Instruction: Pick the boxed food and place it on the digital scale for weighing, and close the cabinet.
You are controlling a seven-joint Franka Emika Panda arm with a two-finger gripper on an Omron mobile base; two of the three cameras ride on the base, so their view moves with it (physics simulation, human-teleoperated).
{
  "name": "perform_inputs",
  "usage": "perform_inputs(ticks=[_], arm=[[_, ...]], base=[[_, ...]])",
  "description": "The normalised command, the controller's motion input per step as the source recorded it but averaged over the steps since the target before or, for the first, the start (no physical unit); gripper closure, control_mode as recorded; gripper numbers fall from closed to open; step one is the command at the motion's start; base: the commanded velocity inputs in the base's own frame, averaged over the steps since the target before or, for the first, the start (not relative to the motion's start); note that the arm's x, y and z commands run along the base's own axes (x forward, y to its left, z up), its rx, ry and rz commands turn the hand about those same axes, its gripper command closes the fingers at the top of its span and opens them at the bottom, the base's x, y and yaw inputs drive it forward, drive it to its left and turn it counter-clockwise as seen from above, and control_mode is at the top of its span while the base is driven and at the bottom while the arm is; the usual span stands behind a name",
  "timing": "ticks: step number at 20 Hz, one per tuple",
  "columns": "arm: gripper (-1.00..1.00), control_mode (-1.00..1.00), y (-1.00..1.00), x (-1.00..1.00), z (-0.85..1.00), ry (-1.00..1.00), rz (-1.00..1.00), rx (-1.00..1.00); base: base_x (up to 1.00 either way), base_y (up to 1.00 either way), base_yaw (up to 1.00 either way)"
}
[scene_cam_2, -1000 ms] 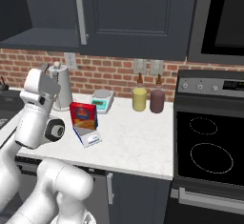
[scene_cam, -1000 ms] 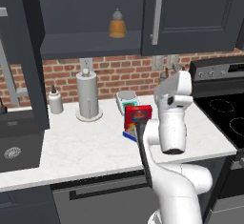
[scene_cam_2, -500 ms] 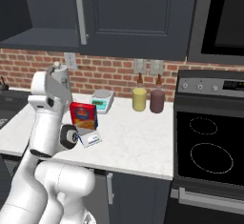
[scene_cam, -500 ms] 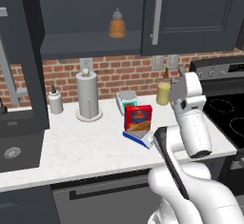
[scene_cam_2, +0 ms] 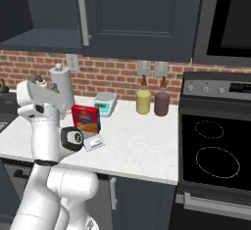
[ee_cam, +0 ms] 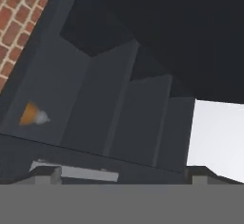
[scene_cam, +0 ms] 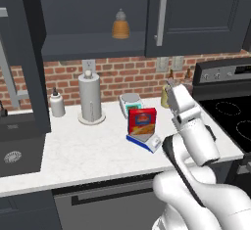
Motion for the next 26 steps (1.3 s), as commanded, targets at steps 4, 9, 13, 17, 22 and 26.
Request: perform_inputs(ticks=[4,9,13,17,22,26], arm=[[-1.00,-1.00,0.61,-0.86,0.08,0.11,0.00,-0.19],[-1.00,-1.00,0.23,-0.92,0.48,0.03,0.00,-0.11],[-1.00,-1.00,0.08,-0.91,0.48,0.00,0.00,-0.14],[-1.00,-1.00,0.30,-0.88,0.43,0.15,-0.07,-0.15],[-1.00,-1.00,0.42,-0.91,0.10,0.33,-0.32,-0.10],[-1.00,-1.00,0.84,-0.74,-0.28,0.05,-0.44,-0.12]], base=[[0.00,0.00,0.00],[0.00,0.00,0.00],[0.00,0.00,0.00],[0.00,0.00,0.00],[0.00,0.00,0.00],[0.00,0.00,0.00]])
